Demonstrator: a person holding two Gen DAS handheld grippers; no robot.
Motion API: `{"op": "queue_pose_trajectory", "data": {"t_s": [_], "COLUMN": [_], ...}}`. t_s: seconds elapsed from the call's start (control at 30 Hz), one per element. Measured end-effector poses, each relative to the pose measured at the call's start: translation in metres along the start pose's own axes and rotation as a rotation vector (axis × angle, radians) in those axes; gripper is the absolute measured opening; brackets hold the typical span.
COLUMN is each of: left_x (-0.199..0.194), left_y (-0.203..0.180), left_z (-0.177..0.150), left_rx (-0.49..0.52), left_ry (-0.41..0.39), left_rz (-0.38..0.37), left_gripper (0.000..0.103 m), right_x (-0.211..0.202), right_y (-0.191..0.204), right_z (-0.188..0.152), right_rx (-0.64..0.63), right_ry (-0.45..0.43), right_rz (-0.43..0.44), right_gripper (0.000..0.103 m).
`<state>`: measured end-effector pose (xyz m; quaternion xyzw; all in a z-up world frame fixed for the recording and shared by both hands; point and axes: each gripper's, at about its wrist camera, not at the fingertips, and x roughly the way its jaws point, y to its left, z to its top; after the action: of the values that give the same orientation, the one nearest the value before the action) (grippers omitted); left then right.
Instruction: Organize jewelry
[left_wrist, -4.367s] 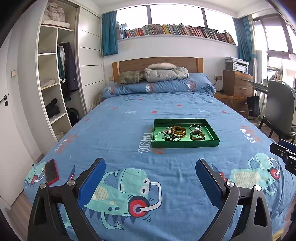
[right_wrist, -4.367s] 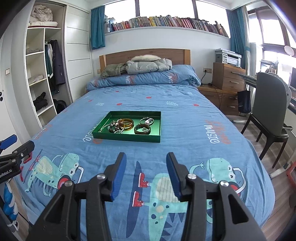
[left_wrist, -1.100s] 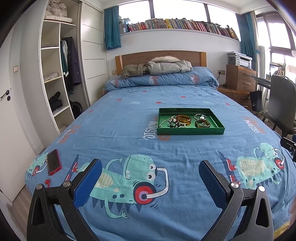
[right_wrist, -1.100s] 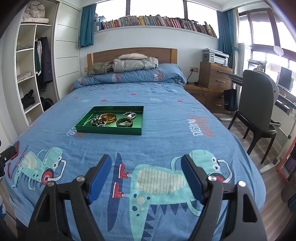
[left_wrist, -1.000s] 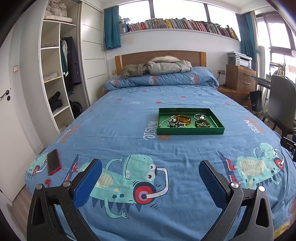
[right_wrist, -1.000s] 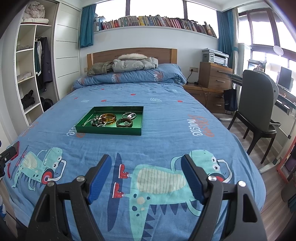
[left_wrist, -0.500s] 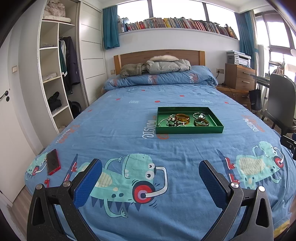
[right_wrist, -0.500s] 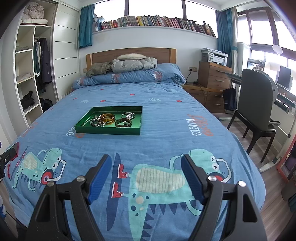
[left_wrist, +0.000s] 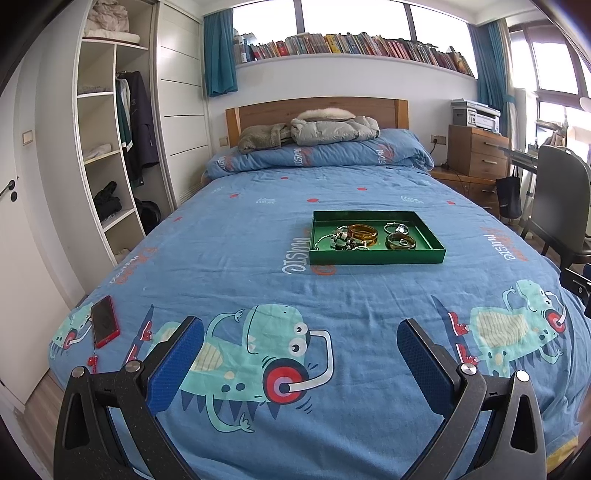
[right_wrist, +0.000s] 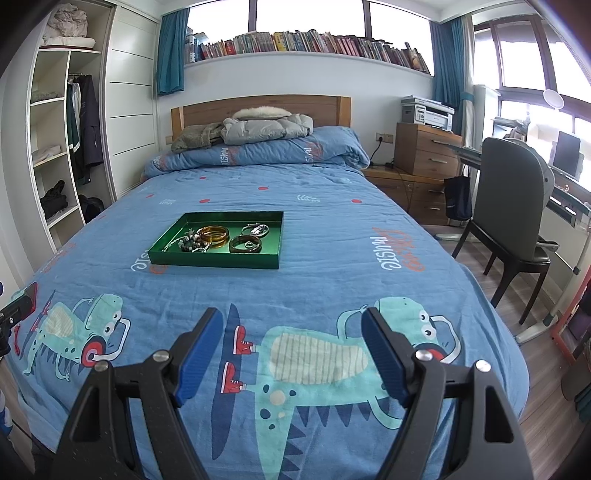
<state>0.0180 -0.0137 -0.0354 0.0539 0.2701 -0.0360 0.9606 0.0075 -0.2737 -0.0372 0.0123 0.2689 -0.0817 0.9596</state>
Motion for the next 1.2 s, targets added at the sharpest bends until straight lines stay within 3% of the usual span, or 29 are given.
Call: {"op": "queue_pose_trajectory", "data": {"t_s": [1.2], "left_x": [0.000], "left_y": [-0.008], "left_z": [0.004], "left_rx": [-0.007], "left_ry": [0.015], "left_rz": [0.014], "left_gripper": [0.103], "right_x": [-0.004], "right_y": [-0.015], "right_z": [-0.006], "right_rx": [0.008], "right_ry": [-0.012], "right_rz": [-0.005], "right_gripper": [0.076]}}
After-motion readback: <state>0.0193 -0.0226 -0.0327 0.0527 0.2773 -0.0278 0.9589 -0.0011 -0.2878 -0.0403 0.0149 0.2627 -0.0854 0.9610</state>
